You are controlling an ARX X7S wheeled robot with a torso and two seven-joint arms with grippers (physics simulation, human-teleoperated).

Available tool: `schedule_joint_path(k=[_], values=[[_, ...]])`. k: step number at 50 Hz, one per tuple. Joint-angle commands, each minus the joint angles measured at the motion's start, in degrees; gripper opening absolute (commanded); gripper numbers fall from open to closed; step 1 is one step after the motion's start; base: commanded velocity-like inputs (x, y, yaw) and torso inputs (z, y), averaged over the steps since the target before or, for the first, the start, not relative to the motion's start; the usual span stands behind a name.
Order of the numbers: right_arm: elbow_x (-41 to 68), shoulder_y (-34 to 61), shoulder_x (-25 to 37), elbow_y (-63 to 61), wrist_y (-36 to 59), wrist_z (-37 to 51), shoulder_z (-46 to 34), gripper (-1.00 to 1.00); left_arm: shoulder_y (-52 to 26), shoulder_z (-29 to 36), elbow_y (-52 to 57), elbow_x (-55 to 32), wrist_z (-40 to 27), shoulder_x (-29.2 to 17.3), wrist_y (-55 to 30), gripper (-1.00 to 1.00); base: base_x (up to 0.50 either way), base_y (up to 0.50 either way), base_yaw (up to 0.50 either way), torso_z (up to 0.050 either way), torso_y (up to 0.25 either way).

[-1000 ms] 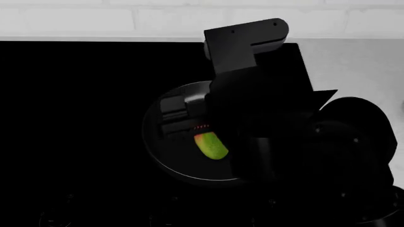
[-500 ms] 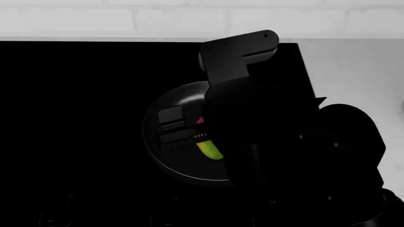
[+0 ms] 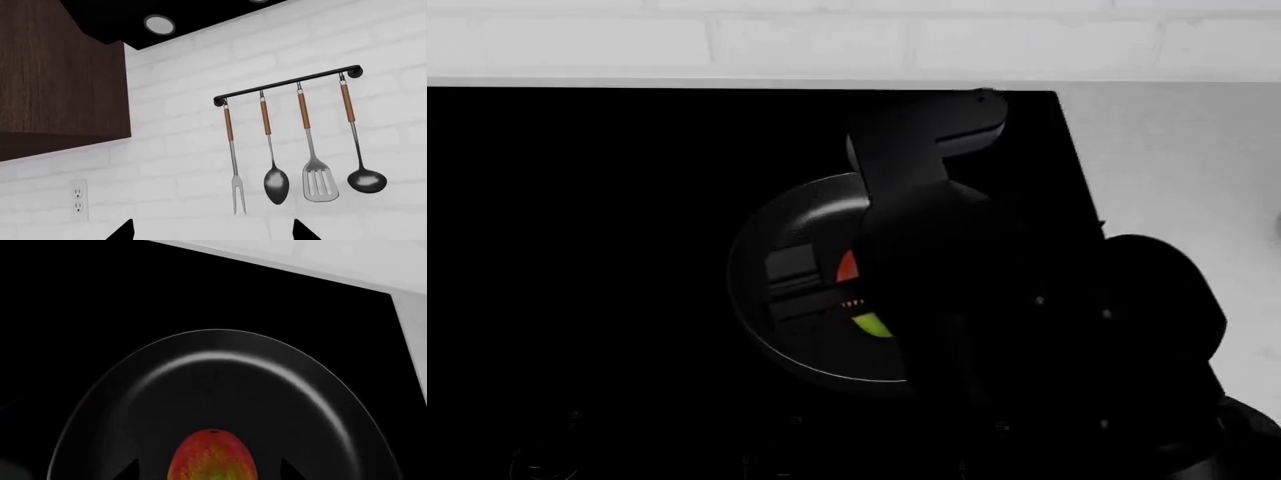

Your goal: Pick the mango from the pan and place it in the bowl.

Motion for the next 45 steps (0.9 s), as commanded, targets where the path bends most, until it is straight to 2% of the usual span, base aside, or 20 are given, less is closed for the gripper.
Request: schedule_joint_path(k=[1, 15, 45], values=[[-1.09, -0.05, -1.01, 1.57, -1.09, -2.55, 0.68, 1.0, -0.02, -1.44, -0.61, -0.03, 0.22, 0.96, 0.07, 1.0, 0.0, 0.0, 0.0, 0.0, 0.0], [-1.76, -0.26, -1.03, 2.23, -1.59, -3.13, -0.43, 1.0, 1.85, -2.97, -1.48, -2.79, -1.49, 1.18, 2.09, 1.0, 0.0, 0.0, 0.0, 0.0, 0.0], [-1.96, -0.51, -0.75, 3.51, -2.28, -3.89, -1.58, 1.0, 2.19, -2.93, -0.84, -4.9, -3.22, 0.27, 0.94, 1.0, 0.0, 0.0, 0.0, 0.0, 0.0]])
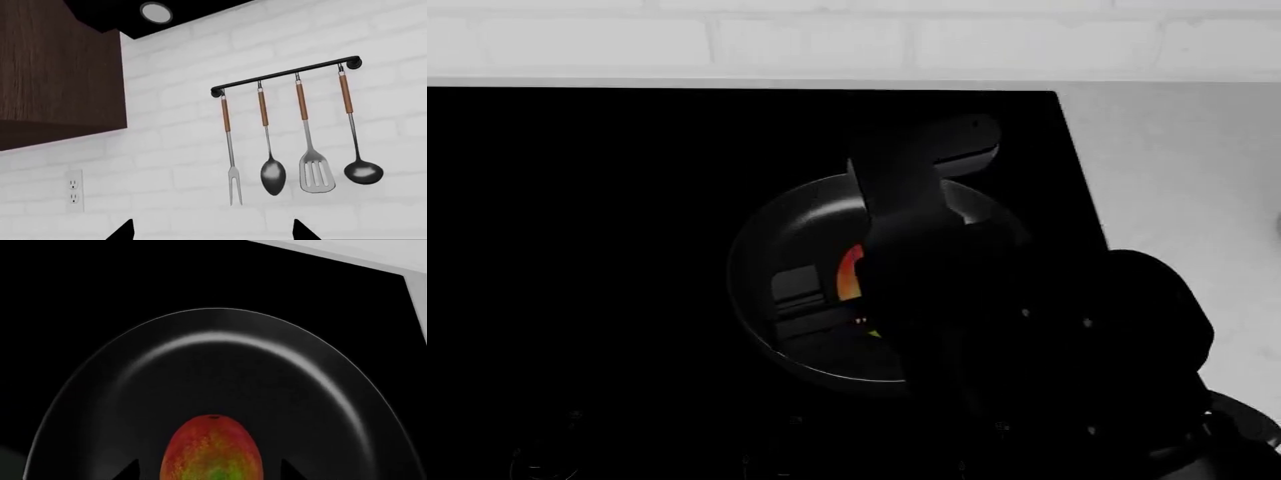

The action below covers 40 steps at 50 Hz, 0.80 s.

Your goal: Pick the mango from the pan and place it in the bowl.

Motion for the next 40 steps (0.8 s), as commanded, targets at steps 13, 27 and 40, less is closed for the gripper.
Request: schedule_joint_path(k=[13, 27, 40], values=[[-1.22, 0.08, -0.73, 0.5, -1.31, -0.89, 0.71, -1.0, 0.86, -2.27, -0.76, -0.94, -0.67, 0.83, 0.83, 1.0, 0.0, 0.0, 0.0, 0.0, 0.0], [-0.22, 0.18, -0.29, -1.61, -0.53, -0.22, 0.44, -1.0, 1.87, -3.0, 0.39, -1.76, -1.08, 0.5, 0.32, 1.0, 0.0, 0.0, 0.0, 0.0, 0.0], [3.33, 3.59, 0.95, -5.18, 1.21, 3.94, 3.62, -1.0, 1.6, -2.71, 1.01, -2.12, -1.25, 0.0, -0.86, 1.0, 0.0, 0.0, 0.0, 0.0, 0.0]])
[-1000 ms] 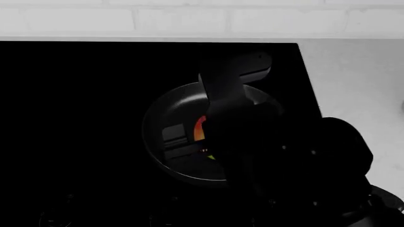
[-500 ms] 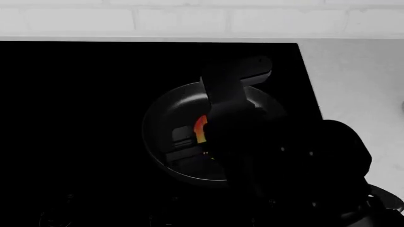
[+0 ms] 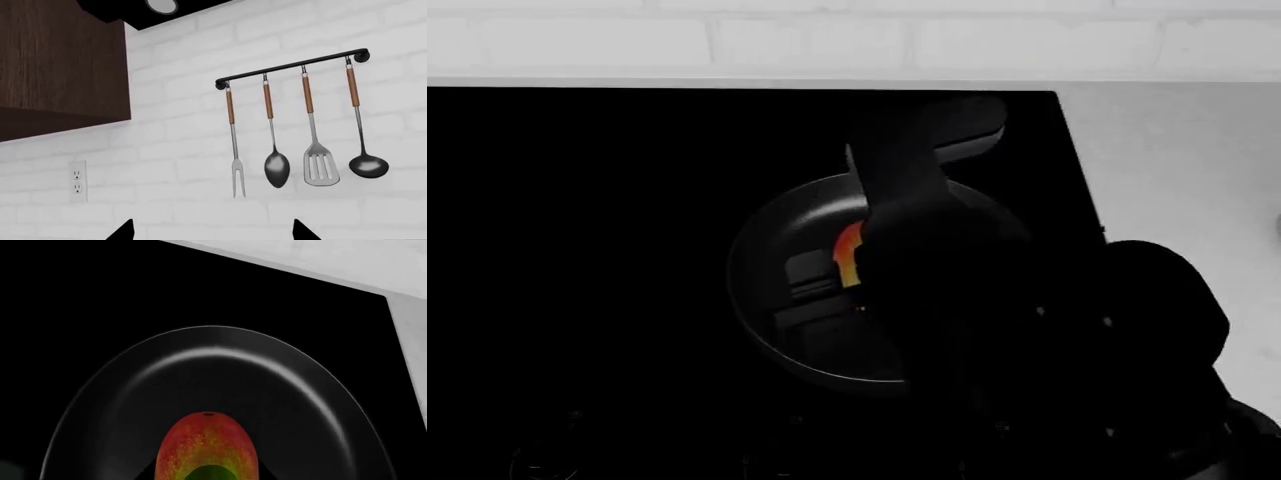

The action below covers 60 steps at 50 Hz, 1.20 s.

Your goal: Pick the mango from the pan and place it in the bowl.

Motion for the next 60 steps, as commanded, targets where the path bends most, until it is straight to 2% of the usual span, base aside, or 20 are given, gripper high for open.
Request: schedule_joint_path(k=[1, 23, 39, 43, 53, 60], values=[[0.83, 2.94, -0.15, -1.98, 0.92, 0.86, 3.57, -1.0, -0.53, -0.81, 0.51, 1.08, 1.06, 0.65, -1.22, 1.0, 0.0, 0.0, 0.0, 0.0, 0.0], [21.77, 9.1, 5.12, -18.26, 5.23, 22.95, 14.49, -1.0, -0.39, 0.01, 3.55, 1.74, 1.53, -0.32, -4.7, 1.0, 0.0, 0.0, 0.0, 0.0, 0.0], [26.43, 8.44, 9.32, -30.7, 3.36, 32.62, 16.72, -1.0, 1.26, -2.38, 4.33, 1.12, 1.51, -0.53, -4.43, 1.0, 0.0, 0.0, 0.0, 0.0, 0.0], [26.07, 8.52, 10.19, -32.57, 2.41, 33.84, 17.8, -1.0, 1.64, -2.89, 4.54, 0.97, 1.49, -0.59, -4.27, 1.0, 0.0, 0.0, 0.0, 0.0, 0.0], [15.49, 6.07, 11.44, -38.4, 0.56, 27.07, 19.95, -1.0, 2.4, -4.6, 3.62, 0.26, 0.77, -0.37, -2.96, 1.0, 0.0, 0.0, 0.0, 0.0, 0.0], [14.07, 4.89, 11.55, -39.87, -1.21, 24.76, 21.05, -1.0, 2.59, -4.93, 3.11, -0.06, 0.18, -0.22, -2.28, 1.0, 0.0, 0.0, 0.0, 0.0, 0.0]])
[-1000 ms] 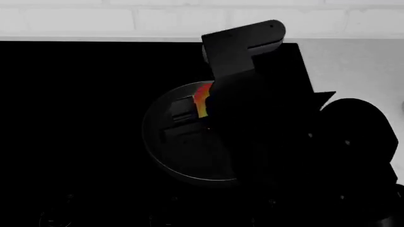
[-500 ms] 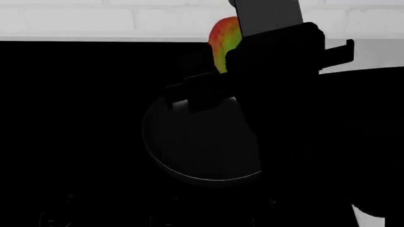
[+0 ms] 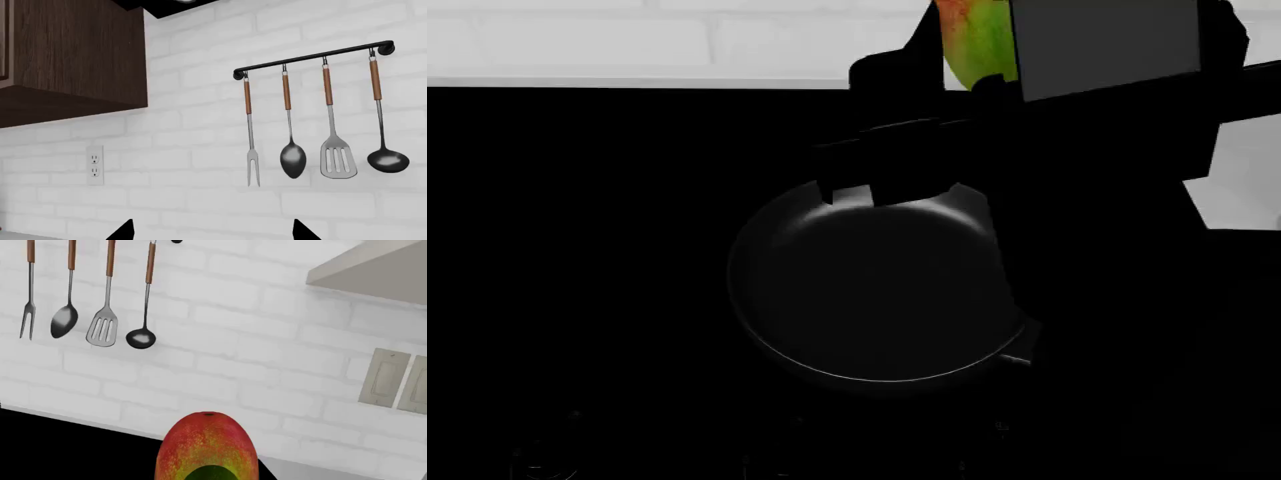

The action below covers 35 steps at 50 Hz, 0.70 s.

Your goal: Pick the mango from the pan and place it in the bowl.

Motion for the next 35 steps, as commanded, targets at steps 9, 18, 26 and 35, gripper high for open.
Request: schedule_joint_path(k=[9, 18, 26, 35], values=[[-3.73, -5.16, -0.55, -3.42, -5.24, -5.81, 5.51, -1.0, 0.83, -2.46, -0.4, 0.53, 0.45, 1.25, 0.69, 1.0, 0.0, 0.0, 0.0, 0.0, 0.0], [-4.49, -8.21, -1.38, -2.85, -7.98, -8.59, 6.94, -1.0, 1.6, -2.86, -0.78, 0.11, -0.06, 1.31, 1.47, 1.0, 0.0, 0.0, 0.0, 0.0, 0.0], [-5.3, -8.53, -1.68, -2.65, -8.85, -9.7, 7.08, -1.0, 2.29, -3.5, -1.1, -0.59, -0.38, 1.54, 2.21, 1.0, 0.0, 0.0, 0.0, 0.0, 0.0], [-5.27, -8.48, -1.27, -3.51, -8.8, -10.0, 6.8, -1.0, 2.69, -3.8, -0.87, -0.87, -0.68, 1.53, 2.29, 1.0, 0.0, 0.15, 0.0, 0.0, 0.0]])
